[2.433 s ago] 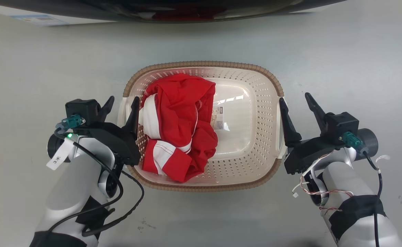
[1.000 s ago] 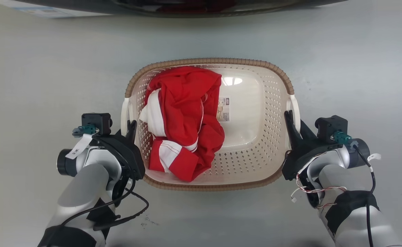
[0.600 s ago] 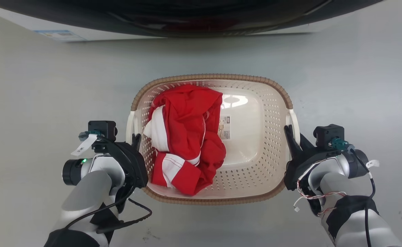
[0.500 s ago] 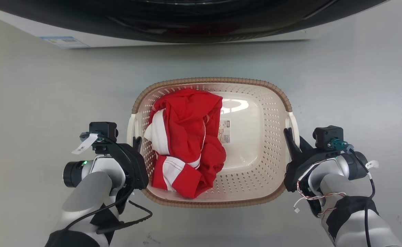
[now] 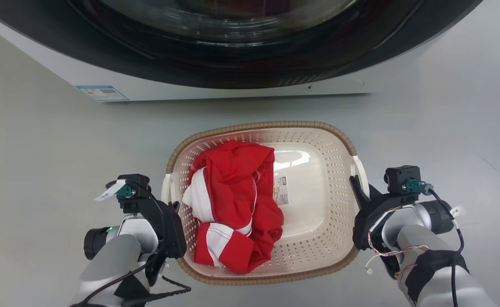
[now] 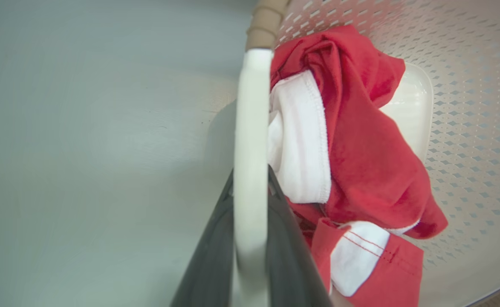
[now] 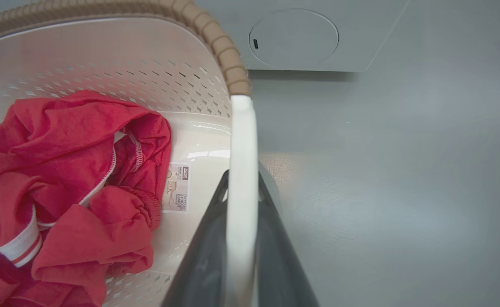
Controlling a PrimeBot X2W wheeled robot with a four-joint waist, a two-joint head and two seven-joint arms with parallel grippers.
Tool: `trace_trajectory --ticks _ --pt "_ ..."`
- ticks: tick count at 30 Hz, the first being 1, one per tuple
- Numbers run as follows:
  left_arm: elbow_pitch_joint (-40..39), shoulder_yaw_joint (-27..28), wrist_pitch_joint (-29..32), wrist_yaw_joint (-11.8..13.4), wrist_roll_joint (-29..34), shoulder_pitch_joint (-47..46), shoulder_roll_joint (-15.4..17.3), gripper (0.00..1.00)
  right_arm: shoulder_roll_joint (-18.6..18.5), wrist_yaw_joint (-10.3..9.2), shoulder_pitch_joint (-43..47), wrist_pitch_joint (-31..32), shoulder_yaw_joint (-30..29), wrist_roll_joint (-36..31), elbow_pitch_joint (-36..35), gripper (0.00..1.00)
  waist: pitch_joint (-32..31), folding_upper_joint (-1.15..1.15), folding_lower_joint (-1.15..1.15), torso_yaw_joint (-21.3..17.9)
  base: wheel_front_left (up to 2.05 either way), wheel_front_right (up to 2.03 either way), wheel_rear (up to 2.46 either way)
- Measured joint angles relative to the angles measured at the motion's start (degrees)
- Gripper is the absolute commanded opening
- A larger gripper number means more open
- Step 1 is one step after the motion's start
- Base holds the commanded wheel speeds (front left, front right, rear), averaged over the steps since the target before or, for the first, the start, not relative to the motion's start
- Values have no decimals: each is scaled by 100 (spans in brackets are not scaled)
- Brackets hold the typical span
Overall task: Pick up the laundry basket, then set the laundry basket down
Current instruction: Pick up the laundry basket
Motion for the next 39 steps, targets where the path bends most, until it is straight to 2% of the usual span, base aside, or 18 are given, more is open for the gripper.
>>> trace_trajectory --ticks 26,39 --pt "52 -405 985 3 -714 1100 27 0 4 49 1287 858 798 1169 25 0 -1990 -1 -1 -131 0 0 0" --pt "56 -532 1394 7 -989 1353 55 0 7 51 1517 1336 1038 1568 55 0 -2873 -1 0 -160 0 0 0"
